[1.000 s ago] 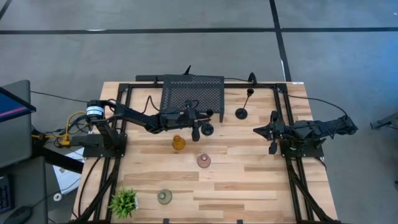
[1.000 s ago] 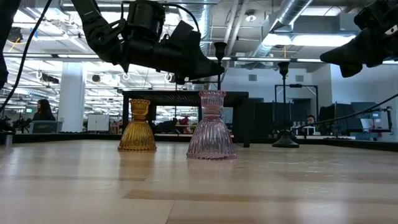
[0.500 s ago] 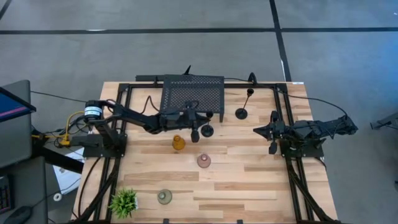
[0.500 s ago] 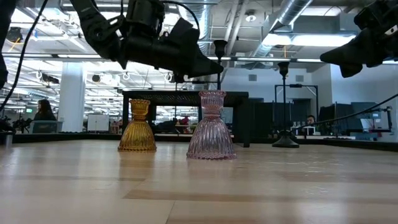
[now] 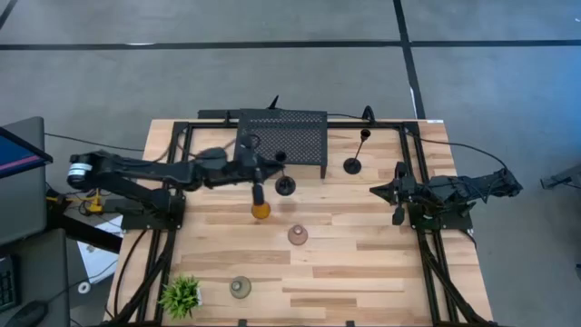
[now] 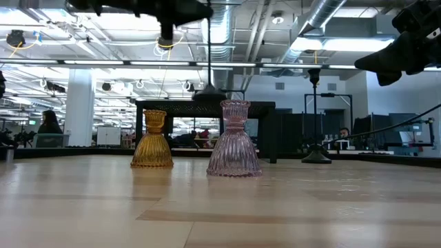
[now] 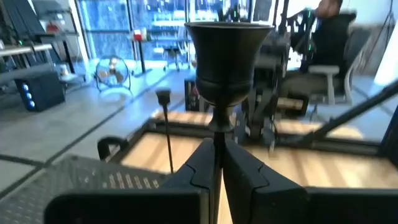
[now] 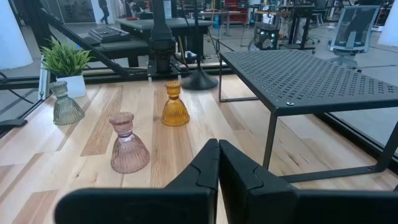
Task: Pick & Place candle stick holders
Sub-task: Put the bottom black candle holder on the shelf, then put the black candle holder on the shelf
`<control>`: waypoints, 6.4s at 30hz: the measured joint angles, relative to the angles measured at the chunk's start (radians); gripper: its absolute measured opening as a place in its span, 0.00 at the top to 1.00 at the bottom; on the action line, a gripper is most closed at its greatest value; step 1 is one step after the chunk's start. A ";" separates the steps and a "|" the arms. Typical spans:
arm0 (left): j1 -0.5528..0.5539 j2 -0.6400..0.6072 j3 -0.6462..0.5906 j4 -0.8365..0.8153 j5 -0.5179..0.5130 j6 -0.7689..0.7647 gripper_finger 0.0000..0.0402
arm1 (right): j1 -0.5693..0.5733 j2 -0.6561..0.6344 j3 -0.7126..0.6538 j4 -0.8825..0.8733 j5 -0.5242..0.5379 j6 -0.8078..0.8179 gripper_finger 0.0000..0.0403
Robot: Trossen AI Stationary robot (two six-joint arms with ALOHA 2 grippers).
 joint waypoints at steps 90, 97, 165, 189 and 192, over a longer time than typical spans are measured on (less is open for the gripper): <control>0.645 0.127 0.276 -0.309 -0.046 -0.051 0.89 | 0.000 0.000 0.000 0.000 0.005 0.000 1.00; 0.643 0.126 0.276 -0.309 -0.047 -0.053 0.83 | 0.000 0.000 0.000 0.000 0.005 0.000 1.00; 0.642 -0.258 0.275 -0.412 0.457 -0.074 0.48 | 0.001 0.000 0.000 0.000 0.000 0.001 1.00; 0.432 -0.506 -0.180 -0.355 0.717 -0.049 0.99 | 0.000 0.000 0.000 0.000 0.000 0.001 1.00; 0.382 -0.546 -0.275 -0.327 0.645 -0.049 0.99 | 0.000 0.000 0.000 0.000 0.000 0.001 1.00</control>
